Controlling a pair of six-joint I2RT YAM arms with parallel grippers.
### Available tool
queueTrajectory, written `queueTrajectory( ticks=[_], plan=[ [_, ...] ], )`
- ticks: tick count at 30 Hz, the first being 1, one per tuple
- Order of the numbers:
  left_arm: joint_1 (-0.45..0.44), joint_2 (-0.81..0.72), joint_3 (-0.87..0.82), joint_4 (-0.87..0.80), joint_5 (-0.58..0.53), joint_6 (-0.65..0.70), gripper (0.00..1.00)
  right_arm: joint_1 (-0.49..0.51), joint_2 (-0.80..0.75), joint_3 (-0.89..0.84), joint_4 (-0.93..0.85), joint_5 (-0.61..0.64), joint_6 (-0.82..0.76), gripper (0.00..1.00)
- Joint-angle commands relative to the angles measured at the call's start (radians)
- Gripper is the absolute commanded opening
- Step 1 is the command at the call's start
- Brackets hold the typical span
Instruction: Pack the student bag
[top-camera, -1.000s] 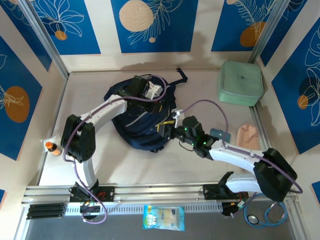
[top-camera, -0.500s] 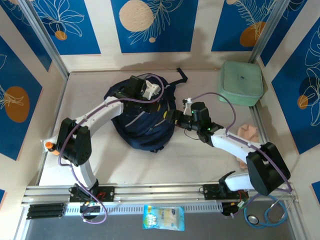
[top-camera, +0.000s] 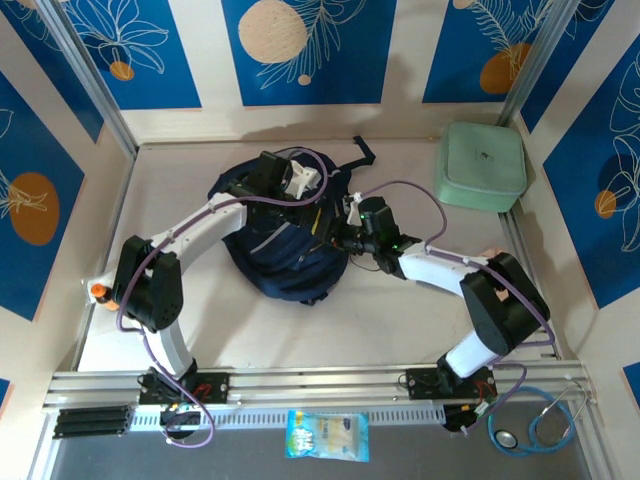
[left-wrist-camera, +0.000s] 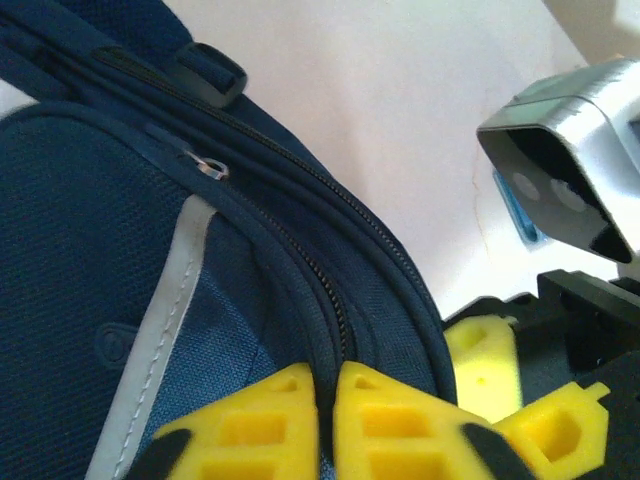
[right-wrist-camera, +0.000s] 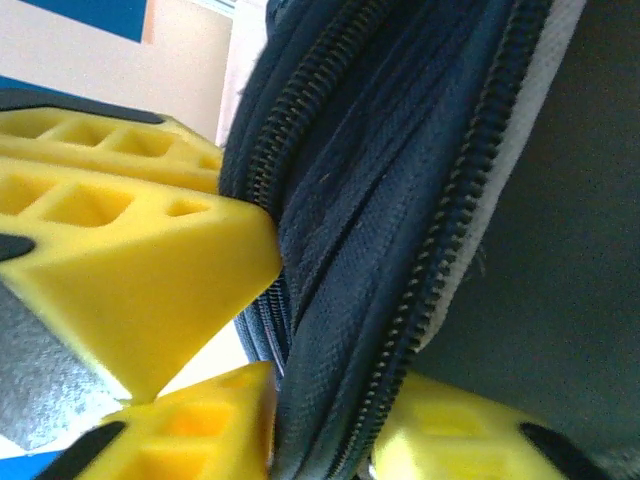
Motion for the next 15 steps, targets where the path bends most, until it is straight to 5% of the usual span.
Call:
queueTrajectory(
  ticks=[1,7,15],
  plan=[
    [0.011,-0.057,-0.011,0.088,-0.013,-0.076,0.23,0.005,0.028,0.037,0.024,-0.007,0.016,0.22],
    [0.100,-0.193,-0.206,0.218,-0.167,-0.285,0.43,0.006,0.015,0.035,0.037,-0.025,0.017,0.15],
    [0.093,-0.515,-0.517,0.221,-0.270,-0.324,0.47,-0.013,0.016,0.071,0.078,-0.134,0.108,0.14]
  ],
)
